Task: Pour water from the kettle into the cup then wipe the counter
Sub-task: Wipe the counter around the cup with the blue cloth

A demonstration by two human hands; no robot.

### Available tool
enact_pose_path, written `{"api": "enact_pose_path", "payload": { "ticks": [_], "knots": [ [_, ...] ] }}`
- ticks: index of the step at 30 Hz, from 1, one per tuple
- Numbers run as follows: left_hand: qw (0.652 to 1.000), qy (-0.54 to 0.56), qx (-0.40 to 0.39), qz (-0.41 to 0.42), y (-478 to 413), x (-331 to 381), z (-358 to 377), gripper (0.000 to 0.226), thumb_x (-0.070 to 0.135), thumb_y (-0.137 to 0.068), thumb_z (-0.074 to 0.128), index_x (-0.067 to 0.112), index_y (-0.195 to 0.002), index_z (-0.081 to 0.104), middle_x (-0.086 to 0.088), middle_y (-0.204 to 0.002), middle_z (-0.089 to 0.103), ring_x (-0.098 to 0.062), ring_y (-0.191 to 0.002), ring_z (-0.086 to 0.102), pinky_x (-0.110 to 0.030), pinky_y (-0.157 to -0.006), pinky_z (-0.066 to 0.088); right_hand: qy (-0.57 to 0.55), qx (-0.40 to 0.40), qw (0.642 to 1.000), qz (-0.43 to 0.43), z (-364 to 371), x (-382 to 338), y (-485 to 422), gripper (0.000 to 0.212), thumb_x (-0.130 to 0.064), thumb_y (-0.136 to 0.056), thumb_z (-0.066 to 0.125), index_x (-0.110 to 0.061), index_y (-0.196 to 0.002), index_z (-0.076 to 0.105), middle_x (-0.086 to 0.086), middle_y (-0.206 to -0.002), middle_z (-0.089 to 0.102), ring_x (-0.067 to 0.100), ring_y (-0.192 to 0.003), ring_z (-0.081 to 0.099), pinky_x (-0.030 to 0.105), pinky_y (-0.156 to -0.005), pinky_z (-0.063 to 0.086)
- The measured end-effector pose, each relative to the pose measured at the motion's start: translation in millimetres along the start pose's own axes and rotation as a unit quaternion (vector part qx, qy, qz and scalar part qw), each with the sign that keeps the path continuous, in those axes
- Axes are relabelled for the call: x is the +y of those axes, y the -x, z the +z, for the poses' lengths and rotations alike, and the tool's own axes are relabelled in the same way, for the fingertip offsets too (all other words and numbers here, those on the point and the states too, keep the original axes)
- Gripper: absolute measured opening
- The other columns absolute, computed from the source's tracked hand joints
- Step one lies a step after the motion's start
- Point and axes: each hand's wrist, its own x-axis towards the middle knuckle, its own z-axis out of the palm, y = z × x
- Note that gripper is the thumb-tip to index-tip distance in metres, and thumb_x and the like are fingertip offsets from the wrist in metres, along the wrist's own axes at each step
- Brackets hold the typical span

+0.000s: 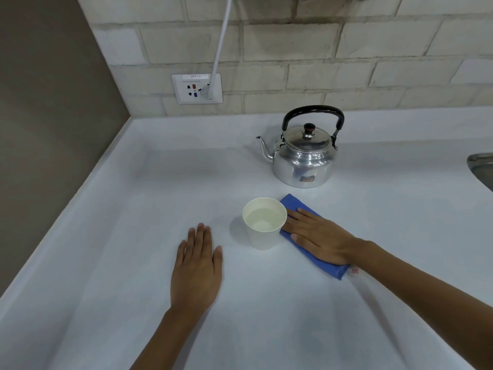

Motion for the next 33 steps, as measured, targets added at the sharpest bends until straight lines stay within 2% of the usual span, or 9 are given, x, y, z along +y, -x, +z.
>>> {"api": "enact_pose_path", "payload": {
  "ticks": [3,6,12,15,18,20,23,29,33],
  "knots": [
    [1.0,-0.002,-0.003,-0.01,-1.3,-0.8,2.5,0.054,0.036,-0.098,0.014,0.01,-0.145,0.004,-0.005,-0.156,0.006,-0.019,-0.144,0.002,-0.031,-0.116,0.0,-0.021,0.017,0.999,0.036,-7.1,3.1,-10.7,0.046,-0.032,-0.1,0.018,-0.044,-0.131,-0.013,-0.033,-0.139,-0.015,-0.016,-0.132,-0.02,0.005,-0.106,-0.019],
    [1.0,-0.003,-0.001,-0.006,-0.3,0.1,0.8,0.061,0.04,-0.093,0.004,0.008,-0.145,0.009,-0.007,-0.155,0.01,-0.021,-0.144,0.007,-0.034,-0.116,0.005,-0.021,0.053,0.995,0.085,-6.4,-6.7,-25.0,0.046,-0.032,-0.1,0.018,-0.038,-0.131,-0.014,-0.025,-0.142,-0.011,-0.006,-0.136,-0.013,0.017,-0.114,-0.012],
    [1.0,-0.008,0.001,-0.001,-1.5,-3.4,3.0,0.056,0.036,-0.095,0.009,0.009,-0.144,0.006,-0.006,-0.156,0.009,-0.02,-0.144,0.005,-0.032,-0.116,0.003,-0.015,0.019,1.0,0.011,2.4,5.4,24.4,0.047,-0.037,-0.099,0.012,-0.041,-0.142,-0.007,-0.027,-0.151,-0.008,-0.007,-0.139,-0.014,0.015,-0.112,-0.015],
    [1.0,-0.006,-0.01,-0.004,-2.0,-3.0,4.3,0.054,0.033,-0.098,0.015,0.011,-0.145,0.001,-0.004,-0.157,0.004,-0.018,-0.144,0.0,-0.032,-0.116,0.0,-0.002,0.056,0.989,0.136,-5.6,32.6,32.5,0.047,-0.03,-0.1,0.018,-0.037,-0.141,-0.004,-0.017,-0.154,0.002,0.004,-0.143,-0.003,0.025,-0.117,-0.005],
    [1.0,-0.001,-0.01,-0.008,-2.5,-2.4,4.2,0.054,0.034,-0.098,0.014,0.011,-0.145,0.0,-0.004,-0.157,0.002,-0.017,-0.144,-0.001,-0.031,-0.115,-0.001,0.012,0.077,0.951,0.299,-8.3,39.2,22.5,0.048,-0.028,-0.1,0.016,-0.027,-0.145,-0.001,-0.007,-0.158,0.001,0.011,-0.144,-0.003,0.033,-0.119,-0.001],
    [1.0,-0.005,-0.01,-0.005,-1.9,-1.9,3.7,0.054,0.033,-0.098,0.015,0.01,-0.145,0.001,-0.005,-0.157,0.003,-0.018,-0.144,0.0,-0.032,-0.116,0.0,0.021,0.069,0.939,0.337,-4.7,25.8,15.8,0.049,-0.028,-0.1,0.015,-0.023,-0.146,-0.003,-0.005,-0.158,-0.002,0.013,-0.145,-0.005,0.035,-0.119,-0.001],
    [1.0,-0.003,-0.011,-0.006,-2.1,-3.2,4.8,0.054,0.033,-0.098,0.015,0.01,-0.145,0.001,-0.005,-0.157,0.003,-0.018,-0.144,0.0,-0.032,-0.115,-0.001,0.013,0.081,0.942,0.325,7.3,-13.2,18.2,0.05,-0.029,-0.099,0.015,-0.023,-0.146,-0.004,-0.006,-0.158,-0.003,0.014,-0.145,-0.006,0.035,-0.119,-0.002],
    [1.0,0.001,-0.014,-0.004,-2.9,-4.8,6.3,0.054,0.034,-0.098,0.013,0.011,-0.145,0.0,-0.004,-0.157,0.002,-0.017,-0.144,-0.001,-0.03,-0.115,-0.003,0.002,0.106,0.975,0.198,32.5,-88.7,64.6,0.049,-0.039,-0.096,0.009,-0.032,-0.142,-0.007,-0.018,-0.152,-0.004,0.008,-0.143,-0.008,0.026,-0.116,-0.009],
    [1.0,0.006,-0.012,-0.002,-2.3,-5.9,7.3,0.055,0.034,-0.098,0.014,0.01,-0.145,0.0,-0.005,-0.157,0.002,-0.017,-0.144,-0.001,-0.031,-0.115,-0.003,0.027,0.106,0.954,0.279,17.6,-49.7,72.1,0.049,-0.03,-0.099,0.02,-0.031,-0.143,-0.004,-0.013,-0.155,0.0,0.009,-0.144,-0.002,0.029,-0.117,-0.002]
  ]
}}
